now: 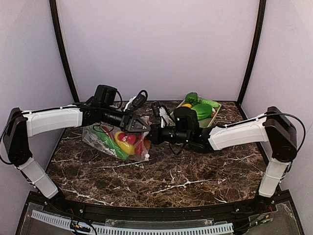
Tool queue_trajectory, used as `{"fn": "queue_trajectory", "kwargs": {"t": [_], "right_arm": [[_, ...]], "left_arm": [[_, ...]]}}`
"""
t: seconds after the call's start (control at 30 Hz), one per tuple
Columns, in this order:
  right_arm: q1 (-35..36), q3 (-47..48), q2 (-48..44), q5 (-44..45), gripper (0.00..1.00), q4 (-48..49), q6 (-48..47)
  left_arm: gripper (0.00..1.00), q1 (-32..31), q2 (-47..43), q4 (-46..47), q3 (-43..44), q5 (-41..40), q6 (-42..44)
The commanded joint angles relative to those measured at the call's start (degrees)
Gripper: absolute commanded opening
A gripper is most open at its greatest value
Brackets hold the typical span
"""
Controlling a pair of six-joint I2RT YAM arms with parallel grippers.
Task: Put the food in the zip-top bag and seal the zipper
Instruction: Place the fake fruit in the zipper food storage bag.
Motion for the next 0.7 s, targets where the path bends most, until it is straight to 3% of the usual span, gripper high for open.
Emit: {"fn": "queue_trajectory", "kwargs": {"t": [0.0, 0.2, 0.37, 0.53, 0.67], "right_arm": [[-0.3, -4.5, -3.4, -0.8, 0.0, 11.8, 5.2], [-1.4, -12.8, -9.1, 5.1, 0.0, 16.7, 12.2], [-1.3, -13.9, -15.7, 14.8, 0.0, 4.1, 11.6], [-1.3, -13.0, -17.0, 12.0, 0.0, -2.6, 9.4], [-0.8, -14.1, -13.9, 7.2, 0.0, 0.2, 10.9]], "left_arm": [[0.01, -1.2, -0.2, 3.0, -0.8, 3.3, -0.3], [0.01, -1.2, -0.4, 3.0, -1.3, 2.4, -0.3], [0.01, -1.4, -0.2, 2.8, -1.7, -0.5, 0.5], [0.01, -2.9, 1.0, 5.4, -2.6, -1.3, -0.8], [0.01, -3.7, 2.0, 9.0, -3.9, -0.9, -3.2]]}}
